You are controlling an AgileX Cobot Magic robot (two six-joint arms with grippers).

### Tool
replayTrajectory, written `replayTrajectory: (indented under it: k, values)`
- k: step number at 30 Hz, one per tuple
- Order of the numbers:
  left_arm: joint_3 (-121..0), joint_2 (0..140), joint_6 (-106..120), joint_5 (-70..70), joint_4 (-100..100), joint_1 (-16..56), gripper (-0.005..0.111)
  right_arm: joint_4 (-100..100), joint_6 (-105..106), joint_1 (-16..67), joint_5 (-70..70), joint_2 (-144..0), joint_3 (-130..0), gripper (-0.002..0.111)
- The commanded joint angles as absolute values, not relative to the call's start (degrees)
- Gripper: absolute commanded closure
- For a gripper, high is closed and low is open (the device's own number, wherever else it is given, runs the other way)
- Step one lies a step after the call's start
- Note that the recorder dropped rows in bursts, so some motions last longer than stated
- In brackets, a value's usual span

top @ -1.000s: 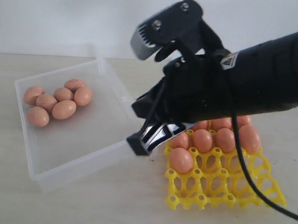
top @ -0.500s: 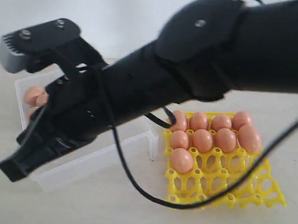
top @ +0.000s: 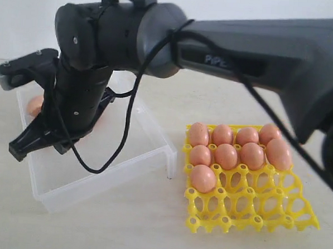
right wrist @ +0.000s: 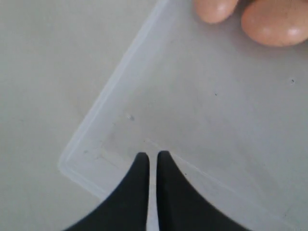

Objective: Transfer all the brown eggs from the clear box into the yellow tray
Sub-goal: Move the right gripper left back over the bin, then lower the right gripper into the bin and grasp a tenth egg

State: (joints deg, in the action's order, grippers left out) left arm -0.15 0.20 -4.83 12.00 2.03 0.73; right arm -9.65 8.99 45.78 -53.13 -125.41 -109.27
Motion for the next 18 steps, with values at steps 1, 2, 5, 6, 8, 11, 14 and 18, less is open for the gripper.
replayTrajectory:
  k: [1,2,5,6,8,11,14,18]
  values:
    - [0.00,0.00,-4.93,11.90,2.11,0.62,0.103,-6.78,8.50,45.81,-52.28,-127.46,-113.33,0.109]
    - [0.00,0.00,-4.93,11.90,2.11,0.62,0.103,-6.95,8.50,45.81,-48.72,-127.46,-113.33,0.109]
    - [0.00,0.00,-4.93,11.90,2.11,0.62,0.103,-7.08,7.39,45.81,-36.17,-127.24,-113.33,0.109]
    - [0.00,0.00,-4.93,11.90,2.11,0.62,0.103,-7.08,5.78,45.81,-31.65,-127.38,-113.33,0.109]
    - [0.00,0.00,-4.93,11.90,2.11,0.62,0.103,-7.08,2.25,45.81,-24.48,-128.40,-113.33,0.109]
    - [0.00,0.00,-4.93,12.02,2.11,0.62,0.103,-6.96,-2.46,45.58,-19.01,-131.04,-113.33,0.109]
    - [0.00,0.00,-4.93,12.02,2.11,0.62,0.103,-6.96,-7.51,45.09,-16.67,-133.70,-113.45,0.109]
    - [0.00,0.00,-4.93,12.02,2.11,0.62,0.103,-7.09,-11.34,44.15,-11.15,-137.34,-116.53,0.109]
